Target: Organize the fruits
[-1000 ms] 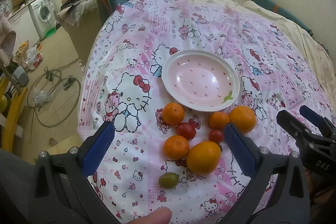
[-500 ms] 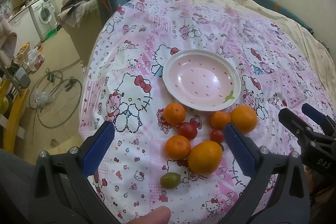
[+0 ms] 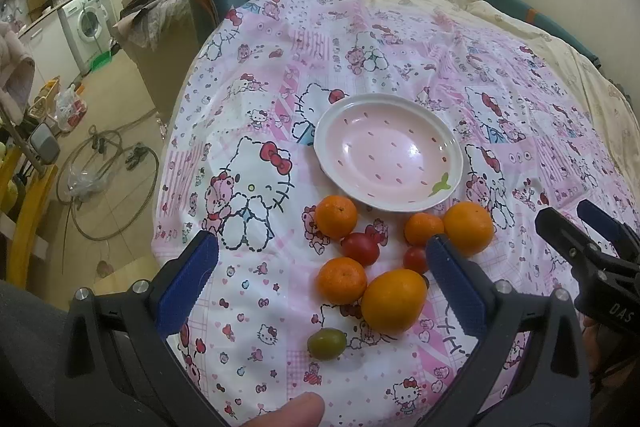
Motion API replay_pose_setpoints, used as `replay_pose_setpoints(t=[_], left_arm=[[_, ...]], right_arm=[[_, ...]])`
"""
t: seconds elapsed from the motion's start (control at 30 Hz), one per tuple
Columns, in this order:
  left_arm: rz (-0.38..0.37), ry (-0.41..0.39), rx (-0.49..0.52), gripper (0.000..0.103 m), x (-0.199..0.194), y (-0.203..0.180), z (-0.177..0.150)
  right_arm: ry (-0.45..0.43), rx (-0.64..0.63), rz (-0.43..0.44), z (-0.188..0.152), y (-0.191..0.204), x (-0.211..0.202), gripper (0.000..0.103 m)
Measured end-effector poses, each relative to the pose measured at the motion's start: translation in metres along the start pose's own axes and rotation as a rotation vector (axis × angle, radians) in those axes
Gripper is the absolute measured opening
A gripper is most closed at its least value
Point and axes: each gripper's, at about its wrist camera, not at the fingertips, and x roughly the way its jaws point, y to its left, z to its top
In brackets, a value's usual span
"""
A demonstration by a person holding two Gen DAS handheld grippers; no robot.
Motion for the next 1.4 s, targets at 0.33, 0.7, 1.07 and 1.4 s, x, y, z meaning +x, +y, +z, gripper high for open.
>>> replay_pose_setpoints(t=[0.33,0.7,1.07,1.4], left_arm=[[0.004,0.002,-0.003,0.102,0.000,0.000,-0.001],[0.003,0.003,-0.002,0.102,0.000,0.000,-0.001],[0.002,0.005,-0.003,0.102,0.001,0.001,-0.002],[0.052,0.118,-0.058,0.102,0.023,0.019,0.000]], right_arm=[[0.002,0.002,0.002,0.000,0.000,0.000,0.103],[0.002,0.001,0.002,0.000,0.000,0.000,0.103],[0.014,0.004,0.013,-0.003,0.003,0.001,0.103],[0.035,0.032,0.025,0.000,-0.003,0.003,0.103]])
